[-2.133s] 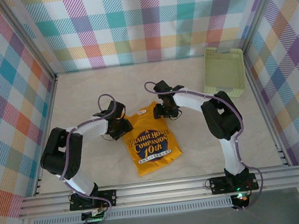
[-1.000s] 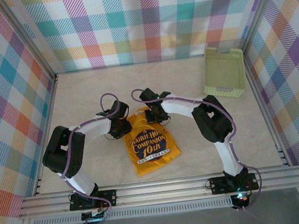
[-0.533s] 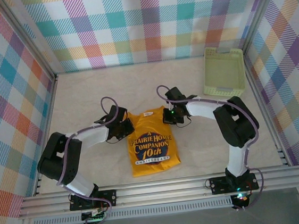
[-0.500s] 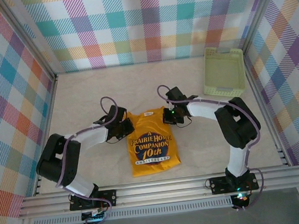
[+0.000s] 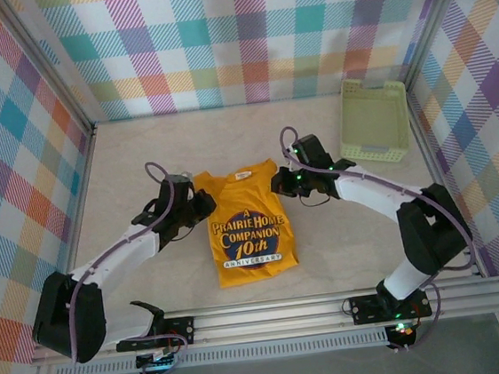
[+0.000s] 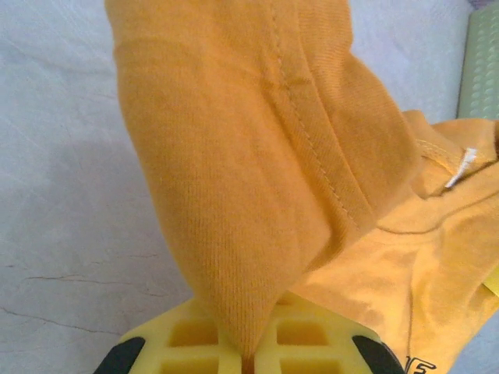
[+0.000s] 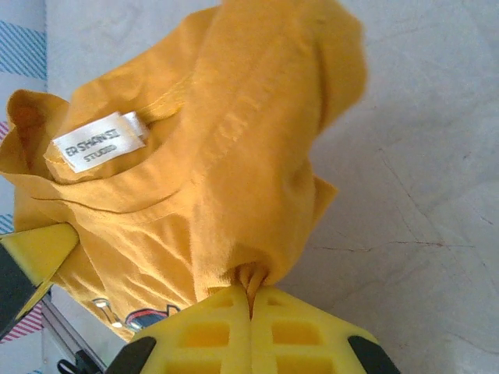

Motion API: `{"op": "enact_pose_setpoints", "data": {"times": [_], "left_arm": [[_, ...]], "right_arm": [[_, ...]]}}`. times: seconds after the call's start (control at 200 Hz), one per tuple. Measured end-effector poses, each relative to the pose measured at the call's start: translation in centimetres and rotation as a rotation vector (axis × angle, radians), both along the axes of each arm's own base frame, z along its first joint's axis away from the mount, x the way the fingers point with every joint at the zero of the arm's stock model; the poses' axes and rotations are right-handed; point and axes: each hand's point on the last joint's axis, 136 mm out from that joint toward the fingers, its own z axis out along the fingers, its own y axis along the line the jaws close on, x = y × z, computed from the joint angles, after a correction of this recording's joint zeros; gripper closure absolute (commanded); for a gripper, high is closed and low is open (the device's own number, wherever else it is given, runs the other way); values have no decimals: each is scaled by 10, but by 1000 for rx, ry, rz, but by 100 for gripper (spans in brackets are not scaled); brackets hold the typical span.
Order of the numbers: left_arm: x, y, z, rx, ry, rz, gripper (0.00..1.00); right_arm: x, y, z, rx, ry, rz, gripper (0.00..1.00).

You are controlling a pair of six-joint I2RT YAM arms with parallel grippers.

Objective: Fold the inside-out t-shirt

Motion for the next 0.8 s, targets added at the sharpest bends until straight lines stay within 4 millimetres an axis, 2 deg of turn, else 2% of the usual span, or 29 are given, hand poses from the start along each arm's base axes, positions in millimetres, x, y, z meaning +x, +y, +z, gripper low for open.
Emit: {"op": "enact_pose_setpoints", "data": {"times": [0.225, 0.37, 0.5, 0.675, 0.735, 0.8], "left_arm": [[-1, 6, 26, -16, -58, 3, 100], [12, 2, 48, -14, -84, -4, 100], [42, 3, 82, -9, -133, 9, 100], [105, -10, 161, -7, -285, -10, 100], [114, -15, 179, -7, -333, -30, 100], [113, -18, 186, -10, -363, -58, 100]], "right_arm": [[7, -10, 35, 62, -76, -20, 100], [20, -13, 56, 81, -102, -36, 100], [47, -9, 96, 107, -187, -46, 100], [104, -6, 154, 131, -339, -61, 100], [117, -6, 166, 129, -386, -63, 100], [123, -8, 169, 123, -413, -59, 100]]}}
